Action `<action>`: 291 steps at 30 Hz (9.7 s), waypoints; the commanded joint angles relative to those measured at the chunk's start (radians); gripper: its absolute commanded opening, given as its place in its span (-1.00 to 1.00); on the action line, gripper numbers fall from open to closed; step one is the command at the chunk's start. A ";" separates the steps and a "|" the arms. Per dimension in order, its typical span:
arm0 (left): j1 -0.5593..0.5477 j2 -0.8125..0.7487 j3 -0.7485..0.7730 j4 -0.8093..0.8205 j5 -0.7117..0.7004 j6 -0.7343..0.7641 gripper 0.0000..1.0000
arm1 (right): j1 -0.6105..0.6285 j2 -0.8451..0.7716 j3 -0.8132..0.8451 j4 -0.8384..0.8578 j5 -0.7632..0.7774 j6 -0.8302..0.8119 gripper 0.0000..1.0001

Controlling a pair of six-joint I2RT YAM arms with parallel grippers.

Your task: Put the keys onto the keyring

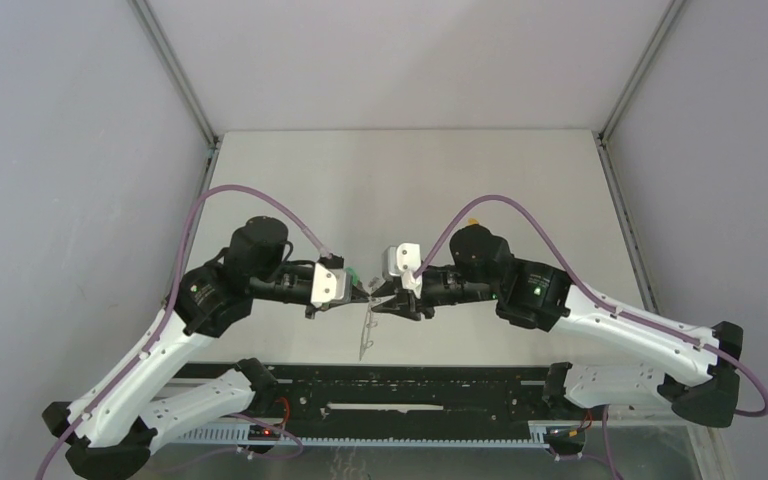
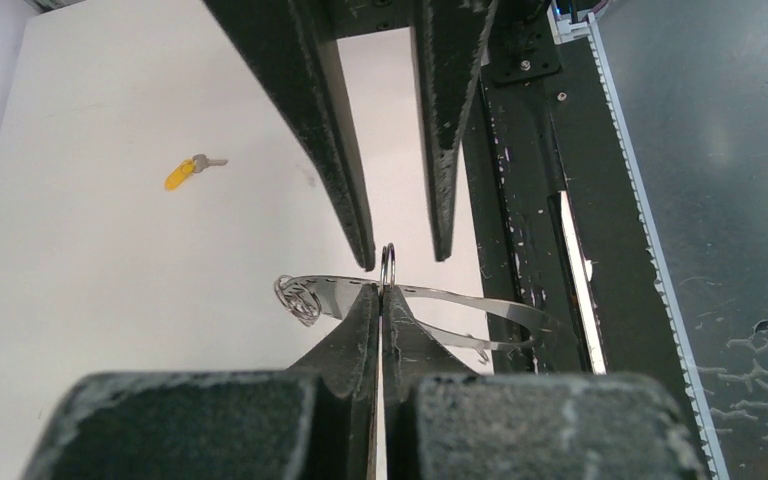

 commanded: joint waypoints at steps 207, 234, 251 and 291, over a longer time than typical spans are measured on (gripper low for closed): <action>0.261 0.067 -0.055 0.113 -0.115 -0.384 -0.99 | -0.697 0.785 0.143 -0.041 0.852 1.120 -1.00; 0.261 0.025 -0.073 0.094 -0.109 -0.404 -0.99 | -0.227 0.490 -0.334 0.292 0.637 0.708 -1.00; 0.261 0.023 -0.081 0.106 -0.095 -0.430 -0.99 | -0.227 0.176 -0.318 0.017 0.690 0.818 0.82; 0.264 0.030 -0.079 0.014 -0.087 -0.434 -0.99 | -0.205 0.480 -0.397 0.502 0.710 0.506 0.10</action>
